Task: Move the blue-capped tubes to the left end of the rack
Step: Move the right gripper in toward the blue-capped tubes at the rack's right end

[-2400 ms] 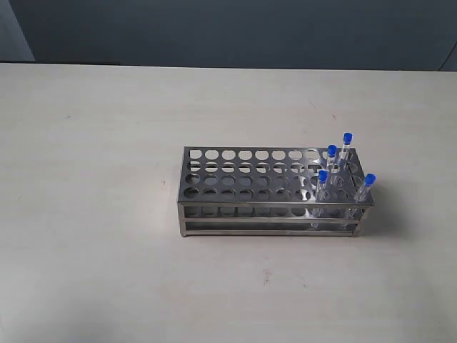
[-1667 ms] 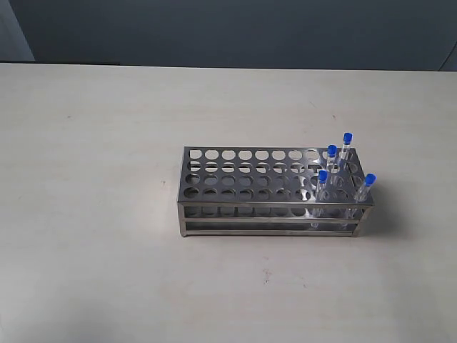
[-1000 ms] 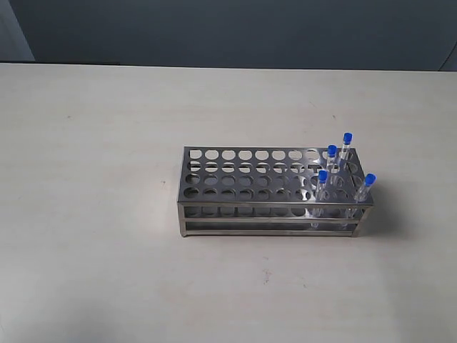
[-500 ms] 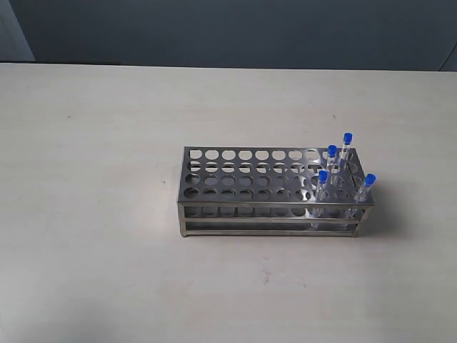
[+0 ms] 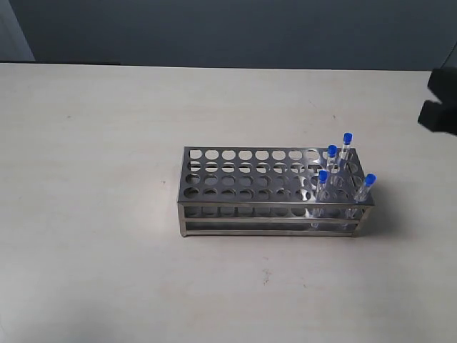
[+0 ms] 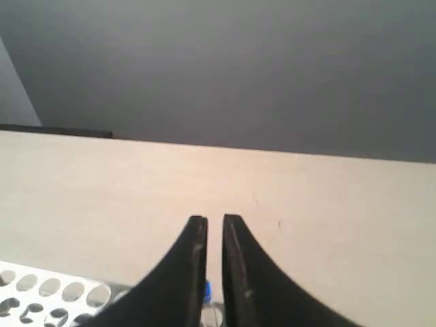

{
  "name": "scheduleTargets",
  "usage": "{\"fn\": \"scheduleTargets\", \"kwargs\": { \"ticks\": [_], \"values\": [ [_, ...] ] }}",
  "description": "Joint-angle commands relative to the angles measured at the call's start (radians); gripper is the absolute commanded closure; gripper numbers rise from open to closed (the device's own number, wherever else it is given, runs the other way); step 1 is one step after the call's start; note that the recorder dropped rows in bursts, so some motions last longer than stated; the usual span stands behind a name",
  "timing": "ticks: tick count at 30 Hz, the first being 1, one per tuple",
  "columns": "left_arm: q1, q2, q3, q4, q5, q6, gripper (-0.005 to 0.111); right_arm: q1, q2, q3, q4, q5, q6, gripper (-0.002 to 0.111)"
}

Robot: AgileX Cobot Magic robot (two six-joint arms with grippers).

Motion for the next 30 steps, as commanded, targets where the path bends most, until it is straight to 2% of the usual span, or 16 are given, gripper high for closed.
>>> {"fn": "scheduleTargets", "kwargs": {
  "ticks": [1, 6, 17, 30],
  "values": [
    [0.002, -0.006, 0.002, -0.001, -0.002, -0.005, 0.106, 0.037, 0.001, 0.071, 0.033, -0.047, 0.004, 0.094],
    [0.002, -0.006, 0.002, -0.001, -0.002, -0.005, 0.106, 0.072, -0.02, 0.163, 0.043, -0.101, 0.004, 0.095],
    [0.002, -0.006, 0.002, -0.001, -0.002, -0.005, 0.106, 0.075, -0.076, 0.342, 0.072, -0.119, -0.026, 0.095],
    [0.002, -0.006, 0.002, -0.001, -0.002, -0.005, 0.106, 0.075, -0.074, 0.368, 0.057, -0.138, -0.026, 0.095]
  ]
}}
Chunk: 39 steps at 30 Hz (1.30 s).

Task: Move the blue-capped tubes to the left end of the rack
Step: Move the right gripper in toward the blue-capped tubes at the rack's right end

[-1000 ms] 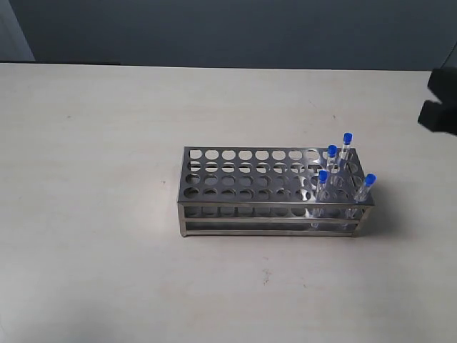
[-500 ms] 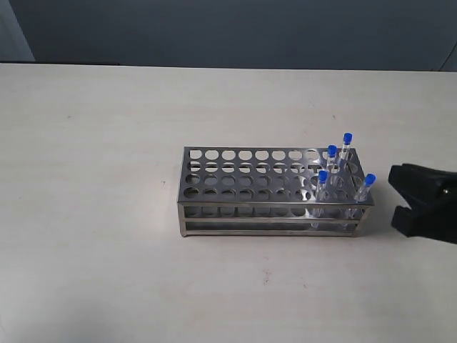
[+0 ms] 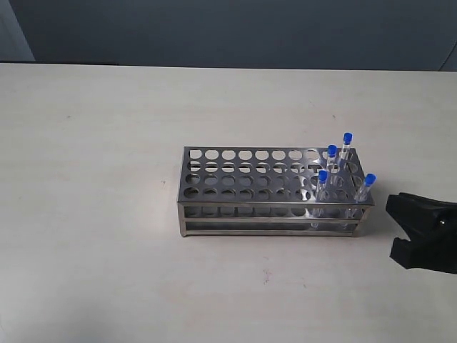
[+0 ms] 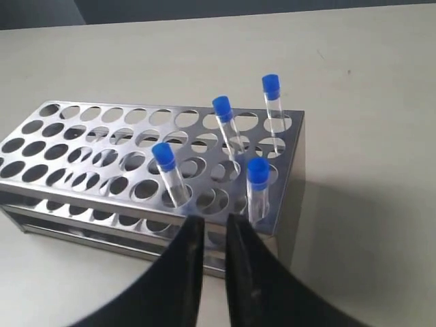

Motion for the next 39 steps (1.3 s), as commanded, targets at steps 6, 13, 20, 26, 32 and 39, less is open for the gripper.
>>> {"fn": "scheduleTargets", "kwargs": {
  "ticks": [6, 13, 20, 26, 32, 39],
  "values": [
    [0.002, -0.006, 0.002, -0.001, -0.002, -0.005, 0.106, 0.002, -0.003, -0.117, -0.016, 0.007, 0.003, 0.095],
    [0.002, -0.006, 0.002, -0.001, -0.002, -0.005, 0.106, 0.002, 0.004, -0.561, -0.047, 0.61, -0.055, 0.098],
    [0.002, -0.006, 0.002, -0.001, -0.002, -0.005, 0.106, 0.0, 0.058, -0.958, -0.284, 0.717, -0.057, 0.109],
    [0.002, -0.006, 0.002, -0.001, -0.002, -0.005, 0.106, -0.002, 0.224, -1.351, -0.279, 1.021, -0.129, 0.109],
    [0.002, -0.006, 0.002, -0.001, -0.002, -0.005, 0.106, -0.012, 0.447, -1.71, -0.031, 1.622, -0.526, 0.109],
    [0.002, -0.006, 0.002, -0.001, -0.002, -0.005, 0.106, -0.02, 0.549, -1.768, 0.57, 1.564, -0.9, 0.109]
  ]
}}
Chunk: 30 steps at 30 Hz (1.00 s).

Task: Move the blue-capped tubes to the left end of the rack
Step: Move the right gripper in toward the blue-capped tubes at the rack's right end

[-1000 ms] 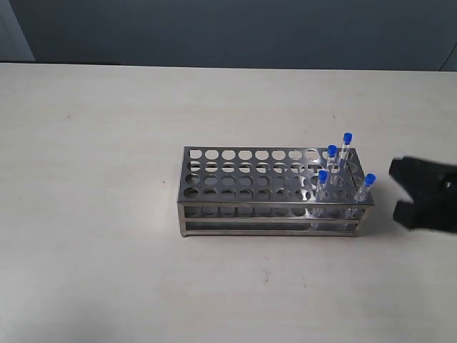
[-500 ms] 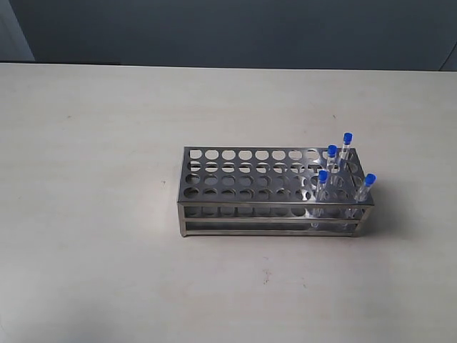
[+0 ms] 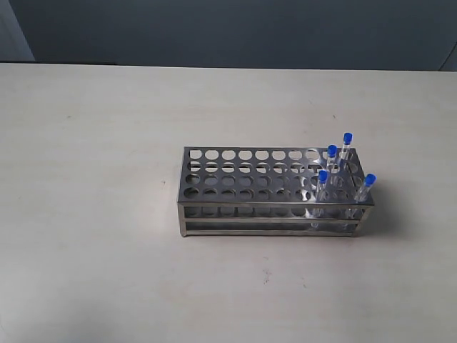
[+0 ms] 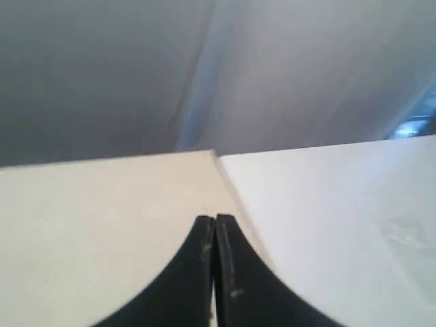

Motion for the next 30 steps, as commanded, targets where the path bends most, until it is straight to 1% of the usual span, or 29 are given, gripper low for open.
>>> {"fn": "scheduleTargets", "kwargs": {
  "ticks": [1, 2, 3, 5, 6, 7, 8, 9, 10, 11, 12, 13, 14, 15, 16, 18, 21, 25, 27, 28, 30],
  "values": [
    [0.002, -0.006, 0.002, -0.001, -0.002, -0.005, 0.106, -0.004, 0.049, -0.013, 0.407, -0.094, -0.228, 0.109],
    [0.002, -0.006, 0.002, -0.001, -0.002, -0.005, 0.106, -0.004, 0.053, -0.013, 0.463, -0.147, -0.228, 0.109],
    [0.002, -0.006, 0.002, -0.001, -0.002, -0.005, 0.106, -0.004, 0.056, -0.011, 0.546, -0.287, -0.228, 0.109],
    [0.002, -0.006, 0.002, -0.001, -0.002, -0.005, 0.106, -0.004, 0.054, 0.032, 0.61, -0.404, -0.228, 0.109],
    [0.002, -0.006, 0.002, -0.001, -0.002, -0.005, 0.106, -0.004, 0.052, 0.058, 0.61, -0.426, -0.228, 0.109],
    [0.002, -0.006, 0.002, -0.001, -0.002, -0.005, 0.106, -0.004, 0.035, 0.165, 0.62, -0.51, -0.242, 0.109],
    [0.002, -0.006, 0.002, -0.001, -0.002, -0.005, 0.106, -0.004, 0.023, 0.224, 0.623, -0.56, -0.249, 0.109],
    [0.002, -0.006, 0.002, -0.001, -0.002, -0.005, 0.106, -0.004, -0.027, 0.405, 0.635, -0.733, -0.249, 0.109],
    [0.002, -0.006, 0.002, -0.001, -0.002, -0.005, 0.106, -0.004, -0.054, 0.506, 0.648, -0.835, -0.249, 0.109],
    [0.002, -0.006, 0.002, 0.001, -0.002, -0.005, 0.106, -0.004, -0.126, 0.706, 0.658, -1.019, -0.249, 0.109],
    [0.002, -0.006, 0.002, 0.001, -0.002, -0.005, 0.106, -0.004, -0.182, 0.849, 0.653, -1.117, -0.249, 0.109],
    [0.002, -0.006, 0.002, 0.001, -0.002, -0.005, 0.106, -0.004, -0.204, 0.944, 0.628, -1.162, -0.249, 0.109],
    [0.002, -0.006, 0.002, 0.001, -0.002, -0.005, 0.106, -0.004, -0.223, 1.07, 0.604, -1.194, -0.249, 0.109],
    [0.002, -0.006, 0.002, 0.001, -0.002, -0.005, 0.106, -0.004, -0.225, 1.133, 0.599, -1.21, -0.249, 0.109],
    [0.002, -0.006, 0.002, 0.001, -0.002, -0.005, 0.106, -0.004, -0.214, 1.234, 0.599, -1.258, -0.249, 0.109],
    [0.002, -0.006, 0.002, 0.001, -0.002, -0.005, 0.106, -0.004, -0.189, 1.346, 0.599, -1.358, -0.236, 0.109],
    [0.002, -0.006, 0.002, 0.001, -0.002, -0.005, 0.106, 0.022, -0.181, 1.396, 0.597, -1.417, -0.188, 0.109],
    [0.002, -0.006, 0.002, 0.001, -0.002, -0.005, 0.106, 0.094, -0.181, 1.414, 0.597, -1.409, -0.179, 0.109],
    [0.002, -0.006, 0.002, 0.001, -0.002, -0.005, 0.106, 0.14, -0.184, 1.415, 0.597, -1.37, -0.151, 0.109],
    [0.002, -0.006, 0.002, 0.001, -0.002, -0.005, 0.106, 0.161, -0.189, 1.415, 0.597, -1.348, -0.139, 0.106],
    [0.002, -0.006, 0.002, 0.001, -0.002, -0.005, 0.106, 0.213, -0.208, 1.415, 0.597, -1.286, -0.136, 0.094]
  ]
}}
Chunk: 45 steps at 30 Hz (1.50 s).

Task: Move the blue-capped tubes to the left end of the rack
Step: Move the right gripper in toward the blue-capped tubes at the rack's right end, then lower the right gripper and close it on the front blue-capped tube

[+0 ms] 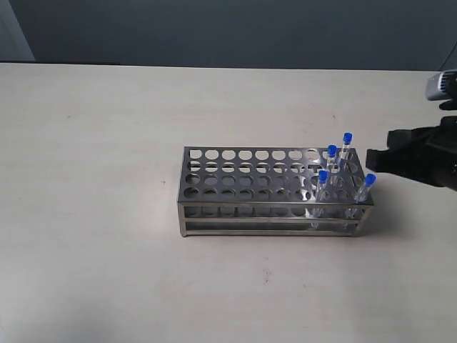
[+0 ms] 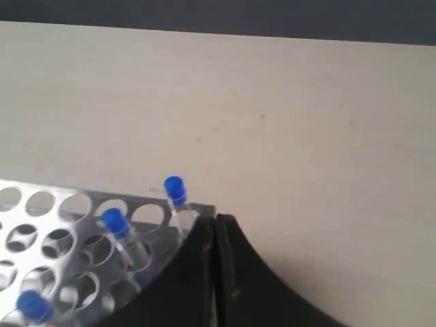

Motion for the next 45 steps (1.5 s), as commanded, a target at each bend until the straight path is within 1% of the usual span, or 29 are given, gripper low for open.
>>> {"fn": "scheduleTargets", "kwargs": {
  "ticks": [1, 4, 6, 7, 9, 11, 12, 13, 17, 20, 22, 27, 32, 37, 41, 45],
  "values": [
    [0.002, -0.006, 0.002, 0.001, -0.002, -0.005, 0.106, 0.099, -0.038, 0.004, -0.006, 0.101, 0.024, 0.088],
    [0.002, -0.006, 0.002, 0.001, -0.002, -0.005, 0.106, 0.147, -0.099, 0.004, 0.007, 0.152, 0.024, 0.065],
    [0.002, -0.006, 0.002, 0.001, -0.002, -0.005, 0.106, 0.165, -0.153, 0.007, 0.013, 0.175, 0.024, 0.056],
    [0.002, -0.006, 0.002, 0.001, -0.002, -0.005, 0.106, 0.174, -0.187, 0.016, 0.015, 0.177, 0.024, 0.055],
    [0.002, -0.006, 0.002, 0.001, -0.002, -0.005, 0.106, 0.178, -0.256, 0.047, 0.02, 0.177, 0.026, 0.059],
    [0.002, -0.006, 0.002, 0.001, -0.002, -0.005, 0.106, 0.178, -0.31, 0.106, 0.022, 0.155, 0.026, 0.067],
    [0.002, -0.006, 0.002, 0.001, -0.002, -0.005, 0.106, 0.178, -0.336, 0.144, 0.033, 0.118, 0.028, 0.07],
    [0.002, -0.006, 0.002, 0.001, -0.002, -0.005, 0.106, 0.178, -0.36, 0.184, 0.064, 0.072, 0.028, 0.072],
    [0.002, -0.006, 0.002, 0.001, -0.002, -0.005, 0.106, 0.178, -0.392, 0.319, 0.143, -0.093, 0.028, 0.065],
    [0.002, -0.006, 0.002, 0.001, -0.002, -0.005, 0.106, 0.178, -0.388, 0.395, 0.154, -0.191, 0.023, 0.061],
    [0.002, -0.006, 0.002, 0.001, -0.002, -0.005, 0.106, 0.178, -0.388, 0.395, 0.152, -0.226, 0.021, 0.06],
    [0.002, -0.006, 0.002, 0.001, -0.002, -0.005, 0.106, 0.178, -0.377, 0.395, 0.148, -0.184, -0.034, 0.06],
    [0.002, -0.006, 0.002, 0.001, -0.002, -0.005, 0.106, 0.178, -0.333, 0.395, 0.148, -0.209, -0.059, 0.06],
    [0.002, -0.006, 0.002, 0.001, -0.002, -0.005, 0.106, 0.178, -0.251, 0.395, 0.14, -0.331, -0.07, 0.06],
    [0.002, -0.006, 0.002, 0.001, -0.002, -0.005, 0.106, 0.178, -0.16, 0.395, 0.14, -0.395, -0.082, 0.06],
    [0.002, -0.006, 0.002, 0.001, -0.002, -0.005, 0.106, 0.178, -0.069, 0.395, 0.14, -0.529, -0.082, 0.06]
  ]
}}
